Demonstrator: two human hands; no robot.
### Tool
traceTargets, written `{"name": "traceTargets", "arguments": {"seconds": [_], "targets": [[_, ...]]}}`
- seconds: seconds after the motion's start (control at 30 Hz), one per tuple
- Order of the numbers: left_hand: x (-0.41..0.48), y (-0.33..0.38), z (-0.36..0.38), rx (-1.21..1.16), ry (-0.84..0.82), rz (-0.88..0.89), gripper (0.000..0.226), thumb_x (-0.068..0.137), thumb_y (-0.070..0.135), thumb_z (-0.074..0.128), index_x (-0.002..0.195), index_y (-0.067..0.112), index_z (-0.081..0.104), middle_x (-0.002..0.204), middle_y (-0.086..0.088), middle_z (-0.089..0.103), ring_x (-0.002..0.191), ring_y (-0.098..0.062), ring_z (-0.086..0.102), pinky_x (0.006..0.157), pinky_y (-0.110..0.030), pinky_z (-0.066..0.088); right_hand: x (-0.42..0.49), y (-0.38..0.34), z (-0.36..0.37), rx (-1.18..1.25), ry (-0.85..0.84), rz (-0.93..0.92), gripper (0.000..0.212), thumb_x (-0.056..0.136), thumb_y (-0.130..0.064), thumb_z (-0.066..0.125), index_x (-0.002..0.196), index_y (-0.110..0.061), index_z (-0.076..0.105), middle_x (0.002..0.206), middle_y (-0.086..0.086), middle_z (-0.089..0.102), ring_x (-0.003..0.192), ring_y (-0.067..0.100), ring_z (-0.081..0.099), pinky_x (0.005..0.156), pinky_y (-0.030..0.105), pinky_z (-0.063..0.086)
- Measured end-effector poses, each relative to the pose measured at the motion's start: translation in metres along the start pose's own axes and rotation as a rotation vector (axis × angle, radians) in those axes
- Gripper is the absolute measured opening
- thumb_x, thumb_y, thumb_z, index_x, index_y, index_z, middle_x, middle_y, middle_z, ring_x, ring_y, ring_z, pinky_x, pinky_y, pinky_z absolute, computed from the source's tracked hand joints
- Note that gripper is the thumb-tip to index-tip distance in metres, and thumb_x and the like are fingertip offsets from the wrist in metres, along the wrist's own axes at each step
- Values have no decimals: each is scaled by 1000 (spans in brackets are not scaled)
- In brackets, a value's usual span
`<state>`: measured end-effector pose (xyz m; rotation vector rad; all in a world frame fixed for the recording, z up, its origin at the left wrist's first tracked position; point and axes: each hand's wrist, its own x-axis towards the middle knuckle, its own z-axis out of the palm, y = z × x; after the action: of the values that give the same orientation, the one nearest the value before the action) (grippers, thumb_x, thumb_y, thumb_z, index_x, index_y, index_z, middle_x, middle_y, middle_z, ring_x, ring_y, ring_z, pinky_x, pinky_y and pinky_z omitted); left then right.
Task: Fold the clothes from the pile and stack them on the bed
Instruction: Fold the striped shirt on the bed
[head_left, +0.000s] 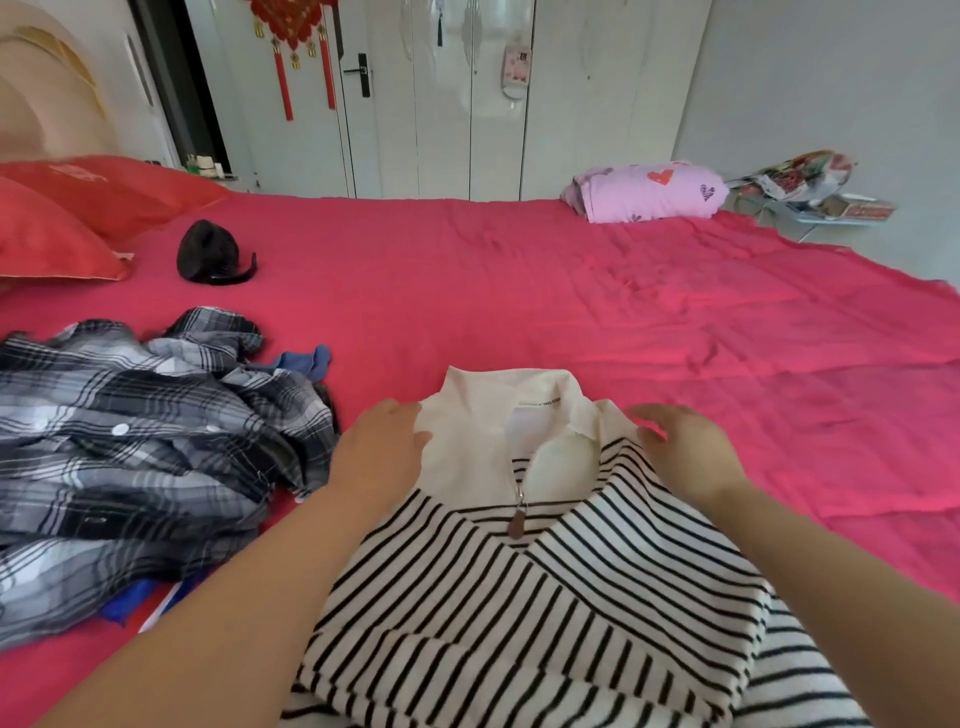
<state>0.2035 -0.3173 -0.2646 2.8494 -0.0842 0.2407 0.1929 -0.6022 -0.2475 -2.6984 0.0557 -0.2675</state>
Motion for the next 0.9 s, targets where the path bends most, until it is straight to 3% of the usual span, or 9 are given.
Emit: {"name": "traceTargets", "arguments": {"seconds": [0.1,0.23,0.33,0.43,0.57,0.67,0.77,0.83,0.9], "targets": [[27,-9,14,-30,-46,-82,46,97,25,40,140,11,34,137,-13,43,127,-30,40,103,-42,36,29,5,13,-6,-102,78,31,94,-14,40,117,-14,61,116,12,64,105,30,57,78,30,41],[44,-15,32,60,-144,-202,52,98,34,31,145,14,21,138,-12,43,128,-33,35,100,-43,34,54,14,39,-63,-228,172,37,97,-27,39,128,-9,47,126,16,56,116,32,51,91,33,38],[47,-18,44,149,-66,-251,46,98,38,31,137,13,35,133,-11,46,124,-30,35,98,-41,34,63,20,51,-149,-217,195,37,93,-29,47,122,-6,48,121,18,58,112,34,53,89,36,41],[52,-21,44,179,54,-237,36,97,33,38,122,10,50,124,-13,50,117,-31,40,93,-39,36,67,20,48,7,-128,231,29,88,-18,52,113,-3,56,107,17,63,100,33,57,75,30,39],[64,-19,22,-241,208,-266,25,92,21,53,110,7,62,111,-20,54,102,-33,51,81,-33,37,66,13,33,350,-24,320,8,82,-6,52,78,-11,58,71,6,55,73,25,52,61,30,38],[54,-16,-4,-472,293,-238,17,86,13,61,100,5,66,103,-14,62,93,-29,55,73,-27,34,56,7,12,620,4,350,15,81,0,55,80,-14,61,78,7,61,76,23,56,69,34,46],[24,-8,-38,-565,327,-183,11,86,10,62,96,5,64,87,-3,60,81,-18,50,62,-21,35,33,3,-19,713,14,310,23,79,2,58,72,-20,61,81,6,63,81,22,58,78,39,50],[-2,-4,-59,-653,331,-160,6,85,10,64,91,8,64,75,4,55,74,-14,47,53,-9,34,9,-1,-40,730,6,255,26,78,5,58,71,-20,61,77,3,62,80,21,56,76,35,48],[-37,2,-77,-717,309,-129,3,85,10,64,86,13,62,71,7,54,67,-10,46,53,-7,35,-22,-4,-62,744,-4,181,29,77,10,57,73,-19,59,74,2,58,74,19,53,67,29,44]]}}
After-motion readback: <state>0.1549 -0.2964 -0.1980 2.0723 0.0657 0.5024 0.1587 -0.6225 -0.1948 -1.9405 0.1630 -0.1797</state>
